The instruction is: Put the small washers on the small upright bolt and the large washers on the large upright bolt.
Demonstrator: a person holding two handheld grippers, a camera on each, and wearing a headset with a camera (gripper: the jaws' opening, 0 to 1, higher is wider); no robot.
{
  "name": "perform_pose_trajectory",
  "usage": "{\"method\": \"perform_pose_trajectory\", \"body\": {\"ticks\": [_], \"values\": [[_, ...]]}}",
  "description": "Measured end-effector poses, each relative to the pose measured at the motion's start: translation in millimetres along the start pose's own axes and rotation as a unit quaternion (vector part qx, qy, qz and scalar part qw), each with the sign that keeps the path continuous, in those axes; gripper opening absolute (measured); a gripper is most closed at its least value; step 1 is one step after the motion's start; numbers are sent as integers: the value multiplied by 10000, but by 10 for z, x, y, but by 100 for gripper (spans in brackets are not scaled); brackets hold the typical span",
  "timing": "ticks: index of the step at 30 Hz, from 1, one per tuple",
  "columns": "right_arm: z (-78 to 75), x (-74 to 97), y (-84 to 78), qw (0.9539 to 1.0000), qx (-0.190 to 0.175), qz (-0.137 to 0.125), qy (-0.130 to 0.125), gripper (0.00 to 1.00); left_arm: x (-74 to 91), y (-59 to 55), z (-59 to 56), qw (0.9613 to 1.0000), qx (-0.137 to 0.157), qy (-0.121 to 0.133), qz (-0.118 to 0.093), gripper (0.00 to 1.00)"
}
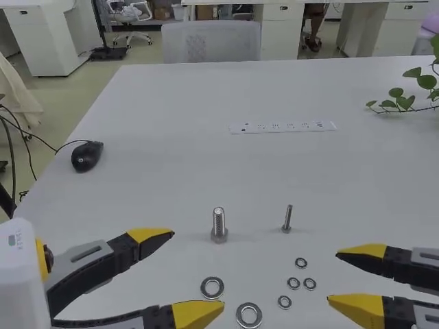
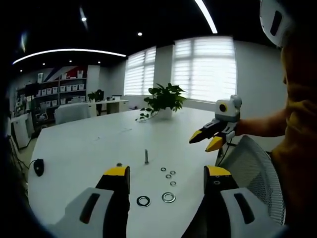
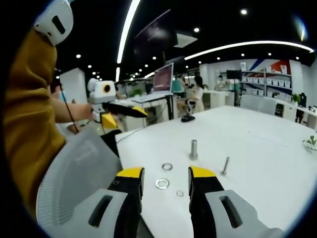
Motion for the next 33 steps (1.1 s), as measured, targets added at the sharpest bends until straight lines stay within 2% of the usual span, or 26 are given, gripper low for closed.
{"method": "perform_pose_trajectory", "body": {"ticks": [3,5,12,19,23,33], "values": [[-14,14,-3,10000,-20,6,-21,37,-4,-26,2,10000,-5,18,69,60],[-16,18,2,10000,-10,-13,-30,37,-3,-37,5,10000,13,22,38,60],[-72,-3,-15,9998,14,194,22,37,-14,-53,11,10000,75,43,-24,60],[-138,-58,33,9993,94,339,93,37,-56,-59,38,9998,135,62,-109,60],[-172,-112,14,9975,163,616,313,37,-82,-88,36,9998,195,21,-93,60],[-328,-194,-31,9922,276,1079,564,36,-100,-109,101,9998,220,5,-6,59]]}}
Point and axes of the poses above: the centre of the closed fingertips' face, and the gripper's own axes: x roughly backward along the fingers, z roughly to its left, y roughly out of its top, the point moved 6 cm from there along x, roughly backward along the fingers, and after that the axes turned 13 degrees about y, right-handed, at the moved point
